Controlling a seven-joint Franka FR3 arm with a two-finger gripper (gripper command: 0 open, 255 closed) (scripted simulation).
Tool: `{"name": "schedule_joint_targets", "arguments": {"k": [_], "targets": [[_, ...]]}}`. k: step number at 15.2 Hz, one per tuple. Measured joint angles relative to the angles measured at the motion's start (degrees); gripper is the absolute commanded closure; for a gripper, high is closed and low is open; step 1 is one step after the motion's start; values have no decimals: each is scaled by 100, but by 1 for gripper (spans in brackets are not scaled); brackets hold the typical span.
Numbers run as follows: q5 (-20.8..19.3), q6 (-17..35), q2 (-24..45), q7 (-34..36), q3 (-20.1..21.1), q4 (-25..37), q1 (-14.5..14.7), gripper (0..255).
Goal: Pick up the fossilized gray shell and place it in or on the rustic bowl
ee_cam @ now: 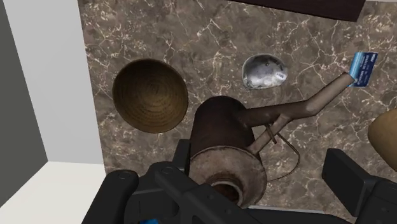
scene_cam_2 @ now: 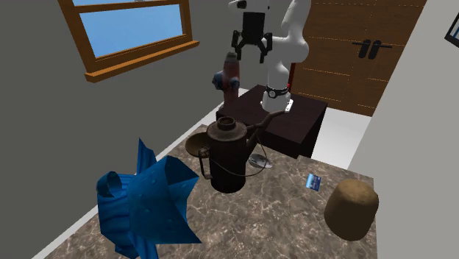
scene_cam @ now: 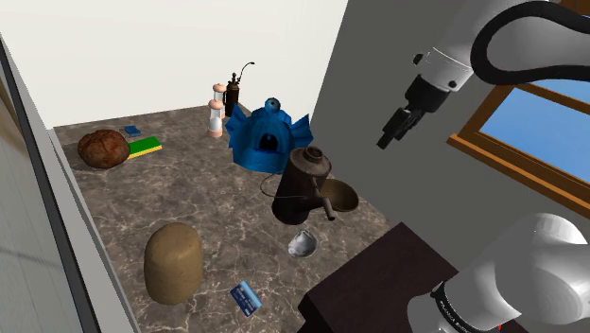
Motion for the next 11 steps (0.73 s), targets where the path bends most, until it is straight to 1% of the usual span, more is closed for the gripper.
{"name": "schedule_joint_targets", "arguments": {"k": [4, 6, 11], "targets": [[16, 860, 105, -168, 48, -720, 138, 0], [59, 1337, 349, -190, 127, -935, 244, 0], [82, 2652, 897, -414, 172, -1660, 423, 0]]}}
